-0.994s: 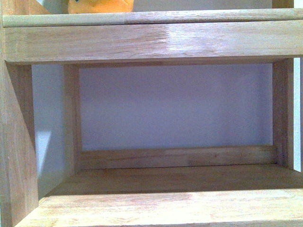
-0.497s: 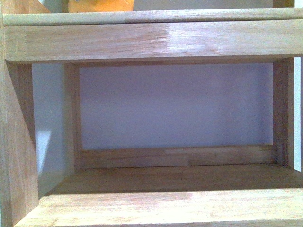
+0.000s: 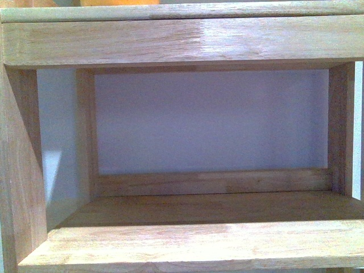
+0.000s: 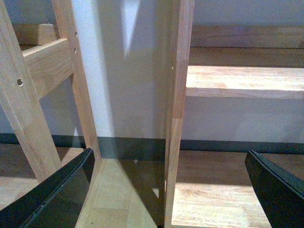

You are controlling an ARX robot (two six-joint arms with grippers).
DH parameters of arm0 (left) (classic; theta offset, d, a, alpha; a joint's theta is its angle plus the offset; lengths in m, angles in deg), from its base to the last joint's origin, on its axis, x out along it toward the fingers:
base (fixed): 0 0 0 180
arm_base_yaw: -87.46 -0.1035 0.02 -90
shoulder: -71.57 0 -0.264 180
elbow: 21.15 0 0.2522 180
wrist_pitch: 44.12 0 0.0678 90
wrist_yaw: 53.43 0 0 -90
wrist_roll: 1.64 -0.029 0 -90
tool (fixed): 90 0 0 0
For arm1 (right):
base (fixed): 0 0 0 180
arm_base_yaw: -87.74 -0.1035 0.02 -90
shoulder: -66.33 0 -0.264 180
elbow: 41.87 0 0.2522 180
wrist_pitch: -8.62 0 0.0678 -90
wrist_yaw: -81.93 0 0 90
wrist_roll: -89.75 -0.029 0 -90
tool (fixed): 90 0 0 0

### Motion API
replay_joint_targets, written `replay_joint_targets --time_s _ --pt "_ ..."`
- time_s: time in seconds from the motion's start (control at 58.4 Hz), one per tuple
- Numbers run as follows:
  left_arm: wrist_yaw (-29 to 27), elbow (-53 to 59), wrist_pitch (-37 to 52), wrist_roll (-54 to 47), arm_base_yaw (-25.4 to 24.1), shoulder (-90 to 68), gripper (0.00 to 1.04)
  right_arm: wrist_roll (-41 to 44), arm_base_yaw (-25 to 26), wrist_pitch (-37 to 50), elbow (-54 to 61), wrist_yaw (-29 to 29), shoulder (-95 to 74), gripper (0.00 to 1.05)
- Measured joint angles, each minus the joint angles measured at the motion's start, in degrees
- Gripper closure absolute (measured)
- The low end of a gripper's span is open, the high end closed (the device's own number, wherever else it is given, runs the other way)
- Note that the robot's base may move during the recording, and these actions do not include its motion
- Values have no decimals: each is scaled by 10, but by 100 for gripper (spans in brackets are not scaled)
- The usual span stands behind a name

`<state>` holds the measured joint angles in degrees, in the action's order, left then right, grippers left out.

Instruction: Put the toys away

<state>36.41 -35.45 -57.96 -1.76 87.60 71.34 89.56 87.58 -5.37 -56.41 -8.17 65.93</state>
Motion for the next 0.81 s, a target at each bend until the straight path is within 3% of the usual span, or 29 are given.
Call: replay_joint_targets --time_s 0.805 --pt "0 0 0 0 0 0 6 0 0 0 0 0 0 6"
